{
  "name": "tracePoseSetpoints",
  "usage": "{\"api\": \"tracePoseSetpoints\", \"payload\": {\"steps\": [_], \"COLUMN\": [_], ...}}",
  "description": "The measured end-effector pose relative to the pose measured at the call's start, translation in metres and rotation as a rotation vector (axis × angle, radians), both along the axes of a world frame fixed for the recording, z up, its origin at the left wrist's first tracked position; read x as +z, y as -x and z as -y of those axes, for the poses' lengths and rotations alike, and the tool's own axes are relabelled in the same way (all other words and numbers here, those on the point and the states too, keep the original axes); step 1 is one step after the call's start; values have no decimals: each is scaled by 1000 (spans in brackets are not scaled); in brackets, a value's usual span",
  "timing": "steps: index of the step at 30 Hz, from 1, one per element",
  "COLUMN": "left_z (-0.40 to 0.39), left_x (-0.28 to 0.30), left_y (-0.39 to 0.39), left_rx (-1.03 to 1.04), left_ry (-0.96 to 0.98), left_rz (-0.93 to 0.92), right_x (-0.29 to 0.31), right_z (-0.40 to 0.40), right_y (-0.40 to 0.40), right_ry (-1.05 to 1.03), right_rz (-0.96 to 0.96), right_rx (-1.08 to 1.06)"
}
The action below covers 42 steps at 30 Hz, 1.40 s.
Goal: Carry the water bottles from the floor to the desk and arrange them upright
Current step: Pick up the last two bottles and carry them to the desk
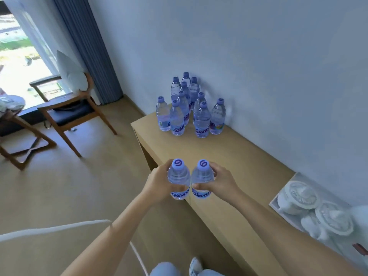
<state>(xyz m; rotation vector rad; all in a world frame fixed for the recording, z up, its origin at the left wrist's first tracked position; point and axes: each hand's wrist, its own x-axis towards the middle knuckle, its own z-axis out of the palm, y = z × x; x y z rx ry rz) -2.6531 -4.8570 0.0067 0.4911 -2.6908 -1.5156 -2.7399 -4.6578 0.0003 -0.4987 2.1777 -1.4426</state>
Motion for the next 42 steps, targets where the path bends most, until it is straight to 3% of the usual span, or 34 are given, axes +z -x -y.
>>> {"api": "tracePoseSetpoints", "payload": {"steps": [17,23,31,42], "left_z": [80,93,90,89], "left_x": [-40,-47,-48,-51], "left_y": [252,287,302,280], "left_rx": [-332,-391,-423,-367], "left_ry": [-33,-60,-97,-216], "left_rz": [100,142,114,45], "right_x": [-30,-37,-45,-45], "right_z": [80,95,92,91], "right_y": [181,203,213,204], "right_ry": [-70,-81,-78,-10], "right_rz": [14,40,104,7], "right_rx": [-469,-579,-575,-563]}}
